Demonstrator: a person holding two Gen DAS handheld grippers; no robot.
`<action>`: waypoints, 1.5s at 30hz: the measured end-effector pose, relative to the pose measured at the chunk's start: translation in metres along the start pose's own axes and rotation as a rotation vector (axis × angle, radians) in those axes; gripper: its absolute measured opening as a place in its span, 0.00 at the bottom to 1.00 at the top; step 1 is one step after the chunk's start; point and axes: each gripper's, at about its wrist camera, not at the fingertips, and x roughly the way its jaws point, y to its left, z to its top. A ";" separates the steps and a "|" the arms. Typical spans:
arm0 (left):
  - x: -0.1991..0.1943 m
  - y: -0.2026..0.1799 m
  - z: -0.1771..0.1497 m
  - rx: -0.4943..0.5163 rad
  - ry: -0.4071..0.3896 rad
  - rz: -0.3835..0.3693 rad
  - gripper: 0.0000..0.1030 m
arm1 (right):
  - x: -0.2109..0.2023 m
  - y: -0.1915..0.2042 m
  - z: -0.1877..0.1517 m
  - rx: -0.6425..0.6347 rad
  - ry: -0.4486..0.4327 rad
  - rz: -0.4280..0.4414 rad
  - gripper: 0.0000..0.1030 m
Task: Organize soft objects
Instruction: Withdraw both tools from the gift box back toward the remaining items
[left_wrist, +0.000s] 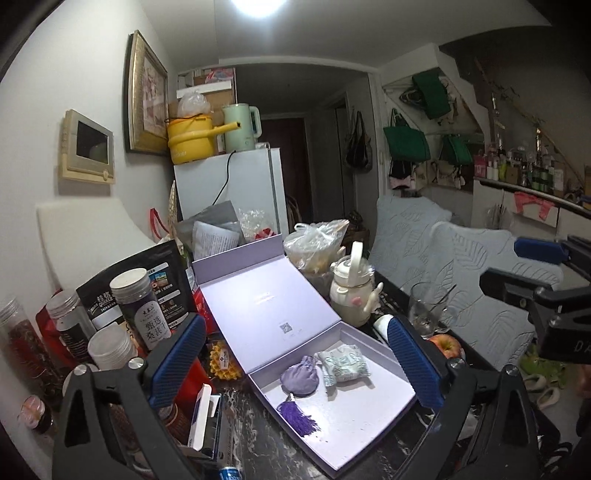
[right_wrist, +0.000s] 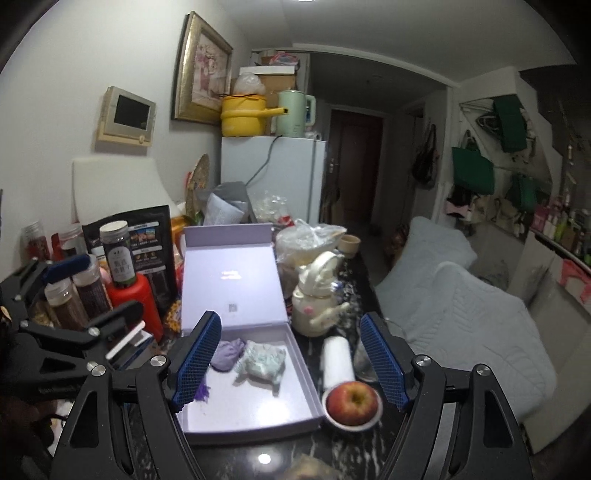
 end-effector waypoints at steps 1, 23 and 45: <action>-0.004 -0.001 0.000 0.002 -0.001 -0.009 0.98 | -0.006 -0.001 -0.003 0.007 -0.001 -0.005 0.76; -0.090 -0.045 -0.029 0.109 -0.070 -0.142 0.99 | -0.105 -0.005 -0.068 0.032 -0.041 -0.136 0.85; -0.069 -0.083 -0.120 0.097 0.154 -0.423 0.99 | -0.132 0.011 -0.165 0.038 0.064 -0.211 0.87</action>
